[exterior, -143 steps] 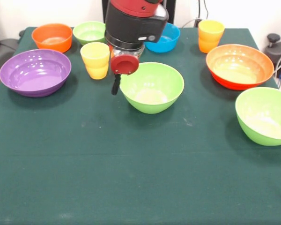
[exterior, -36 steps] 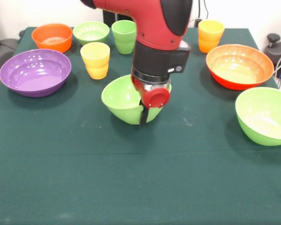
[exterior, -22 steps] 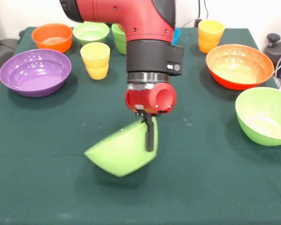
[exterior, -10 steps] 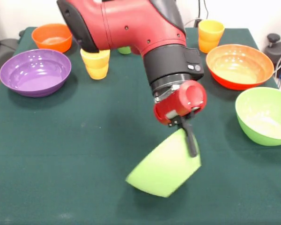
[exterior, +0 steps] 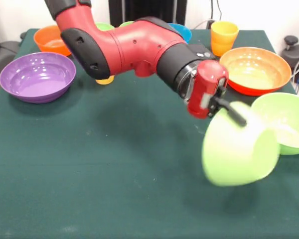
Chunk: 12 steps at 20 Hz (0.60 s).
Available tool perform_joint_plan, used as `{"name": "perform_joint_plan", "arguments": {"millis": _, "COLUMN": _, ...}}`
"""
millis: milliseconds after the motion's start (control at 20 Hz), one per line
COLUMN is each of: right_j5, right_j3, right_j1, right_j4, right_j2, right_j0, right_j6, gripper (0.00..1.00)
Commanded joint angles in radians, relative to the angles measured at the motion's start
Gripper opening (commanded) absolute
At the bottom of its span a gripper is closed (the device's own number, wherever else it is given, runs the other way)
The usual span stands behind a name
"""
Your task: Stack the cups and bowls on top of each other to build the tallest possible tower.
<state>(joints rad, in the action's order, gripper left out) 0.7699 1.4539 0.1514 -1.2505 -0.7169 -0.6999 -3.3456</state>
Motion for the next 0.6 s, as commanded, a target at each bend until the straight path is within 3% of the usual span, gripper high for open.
{"name": "perform_joint_plan", "arguments": {"millis": 50, "right_j5": 0.217, "right_j3": -0.010, "right_j1": -0.058, "right_j4": -0.209, "right_j2": -0.086, "right_j0": 0.039, "right_j6": -0.490, "gripper": 0.00}}
{"name": "perform_joint_plan", "arguments": {"millis": 200, "right_j5": 0.314, "right_j3": -0.041, "right_j1": -0.059, "right_j4": -0.269, "right_j2": -0.068, "right_j0": 0.058, "right_j6": -0.581, "gripper": 0.00}}
{"name": "perform_joint_plan", "arguments": {"millis": 400, "right_j5": 0.315, "right_j3": -0.051, "right_j1": -0.037, "right_j4": -0.264, "right_j2": -0.029, "right_j0": 0.087, "right_j6": -0.658, "gripper": 0.00}}
{"name": "perform_joint_plan", "arguments": {"millis": 600, "right_j5": 0.150, "right_j3": -0.064, "right_j1": -0.001, "right_j4": -0.224, "right_j2": 0.069, "right_j0": 0.136, "right_j6": -0.628, "gripper": 0.00}}
